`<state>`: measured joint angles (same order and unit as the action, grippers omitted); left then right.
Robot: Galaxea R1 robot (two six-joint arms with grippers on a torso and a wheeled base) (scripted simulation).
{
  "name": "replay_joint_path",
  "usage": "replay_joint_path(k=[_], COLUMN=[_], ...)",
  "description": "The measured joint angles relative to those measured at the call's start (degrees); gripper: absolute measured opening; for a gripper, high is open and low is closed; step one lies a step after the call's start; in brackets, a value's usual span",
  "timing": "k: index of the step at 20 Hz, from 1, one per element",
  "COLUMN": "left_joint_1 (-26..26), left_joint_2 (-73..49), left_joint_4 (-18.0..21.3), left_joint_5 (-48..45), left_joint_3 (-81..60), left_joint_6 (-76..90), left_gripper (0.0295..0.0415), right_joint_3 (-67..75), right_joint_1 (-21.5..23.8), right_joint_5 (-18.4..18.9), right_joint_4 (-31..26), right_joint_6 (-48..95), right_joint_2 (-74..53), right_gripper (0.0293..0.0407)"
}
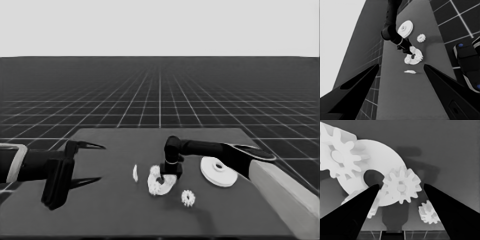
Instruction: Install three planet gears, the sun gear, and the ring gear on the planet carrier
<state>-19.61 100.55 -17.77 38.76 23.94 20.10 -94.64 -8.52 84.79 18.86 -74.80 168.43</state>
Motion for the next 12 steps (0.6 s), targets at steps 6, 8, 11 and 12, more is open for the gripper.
replay_joint_path(k=[6, 8, 11, 12], left_joint_1=[0.0, 0.0, 0.0, 0.0], left_joint_2=[0.0, 0.0, 0.0, 0.0], left_joint_4=[0.0, 0.0, 0.0, 0.0], left_joint_5=[0.0, 0.0, 0.0, 0.0], left_joint_3=[0.0, 0.0, 0.0, 0.0], left_joint_6=[0.0, 0.0, 0.0, 0.0], left_gripper=[0.0385, 0.0385, 0.0385, 0.0385], right_joint_3=[5.7, 5.8, 19.5, 26.5], right_joint_1=[8.6, 8.8, 8.6, 8.4], right_joint_5=[3.0, 3.1, 4.1, 4.6], right_joint_4=[-8.0, -8.3, -7.8, -7.6], right_joint_6=[-3.5, -3.5, -9.7, -12.4], right_joint_2=[-1.6, -1.6, -8.8, -13.2], right_gripper=[0.0385, 0.0385, 0.0385, 0.0385])
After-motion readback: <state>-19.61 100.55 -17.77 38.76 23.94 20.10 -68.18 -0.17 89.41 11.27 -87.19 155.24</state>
